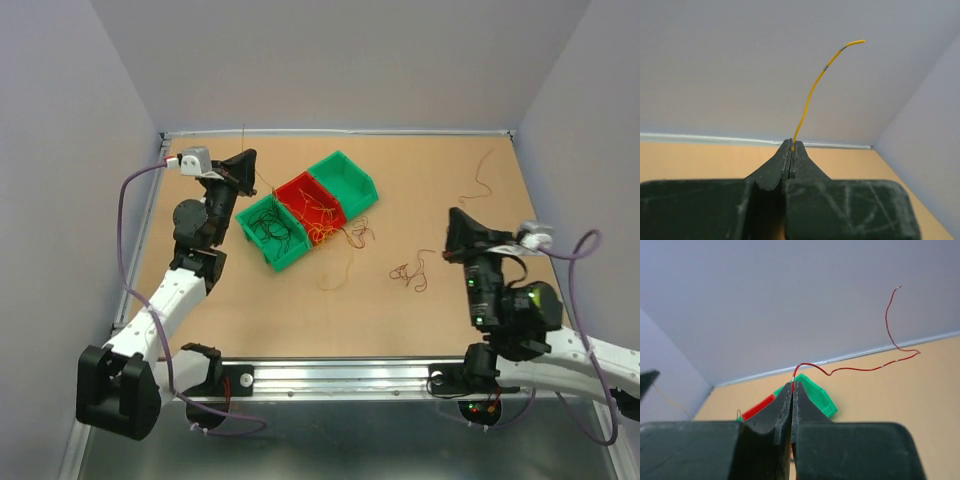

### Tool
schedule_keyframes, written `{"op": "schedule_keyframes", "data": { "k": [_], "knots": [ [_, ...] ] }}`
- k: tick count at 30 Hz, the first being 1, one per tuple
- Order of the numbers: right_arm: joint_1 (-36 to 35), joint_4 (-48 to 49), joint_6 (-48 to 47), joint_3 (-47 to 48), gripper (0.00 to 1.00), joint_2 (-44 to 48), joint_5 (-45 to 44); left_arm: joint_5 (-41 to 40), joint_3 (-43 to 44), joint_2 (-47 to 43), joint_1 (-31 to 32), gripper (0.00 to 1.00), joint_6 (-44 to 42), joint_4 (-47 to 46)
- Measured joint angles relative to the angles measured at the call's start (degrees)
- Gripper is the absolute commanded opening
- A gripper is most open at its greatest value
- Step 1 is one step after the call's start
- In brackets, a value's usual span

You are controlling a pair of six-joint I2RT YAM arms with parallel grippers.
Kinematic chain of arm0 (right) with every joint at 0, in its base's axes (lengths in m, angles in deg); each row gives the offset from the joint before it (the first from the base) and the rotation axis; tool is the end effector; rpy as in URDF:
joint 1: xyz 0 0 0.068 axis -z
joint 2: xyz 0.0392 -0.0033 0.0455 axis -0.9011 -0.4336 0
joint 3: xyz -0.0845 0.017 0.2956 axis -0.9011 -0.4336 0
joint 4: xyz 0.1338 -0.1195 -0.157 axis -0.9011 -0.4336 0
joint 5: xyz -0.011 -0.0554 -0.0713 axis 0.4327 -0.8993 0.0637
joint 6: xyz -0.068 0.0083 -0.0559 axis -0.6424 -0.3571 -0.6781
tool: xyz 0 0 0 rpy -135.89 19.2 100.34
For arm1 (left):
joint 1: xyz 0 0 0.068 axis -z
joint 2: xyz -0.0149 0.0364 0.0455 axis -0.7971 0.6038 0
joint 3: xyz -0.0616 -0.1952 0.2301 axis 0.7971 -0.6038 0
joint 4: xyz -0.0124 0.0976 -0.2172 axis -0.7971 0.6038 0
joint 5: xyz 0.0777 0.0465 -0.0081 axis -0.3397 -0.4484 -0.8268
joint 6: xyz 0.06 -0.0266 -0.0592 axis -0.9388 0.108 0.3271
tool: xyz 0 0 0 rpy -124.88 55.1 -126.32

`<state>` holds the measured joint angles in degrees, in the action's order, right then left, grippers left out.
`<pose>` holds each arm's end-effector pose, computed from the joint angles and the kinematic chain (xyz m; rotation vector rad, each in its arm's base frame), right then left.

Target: Untangle the cables

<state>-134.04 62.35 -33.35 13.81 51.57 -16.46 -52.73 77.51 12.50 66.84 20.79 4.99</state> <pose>0.0833 0.0221 0.4138 0.2933 1.2492 0.4003 0.2377 -0.0615 0.4183 -0.0486 1.1376 -0.5706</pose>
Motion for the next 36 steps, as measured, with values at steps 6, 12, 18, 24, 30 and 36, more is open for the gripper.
{"op": "schedule_keyframes", "data": {
  "k": [6,12,18,24,30,36],
  "knots": [
    [0.26,-2.08,-3.58,6.4,0.01,-17.22,9.97,4.94,-3.58,-6.64,3.96,0.0,-5.09,-5.95],
    [7.43,-1.86,-3.56,13.92,0.01,-23.96,17.2,8.28,-4.48,-6.93,4.72,0.0,-7.28,-7.02],
    [38.03,-8.22,11.87,26.64,0.01,-39.17,43.56,9.03,-4.92,-6.4,5.38,0.0,-8.22,-7.08],
    [47.5,-13.38,21.18,33.24,0.01,-53.35,62.4,9.29,-5.03,-6.23,6.51,0.0,-9.18,-7.52],
    [46.4,-14.97,22.77,39.93,0.01,-61.86,73.68,9.29,-5.03,-5.57,8.24,0.0,-10.34,-8.13],
    [46.42,-14.43,23.17,43.89,0.01,-65.02,81.13,9.27,-5.03,-4.66,8.94,0.0,-11.08,-8.26]
  ]
}}
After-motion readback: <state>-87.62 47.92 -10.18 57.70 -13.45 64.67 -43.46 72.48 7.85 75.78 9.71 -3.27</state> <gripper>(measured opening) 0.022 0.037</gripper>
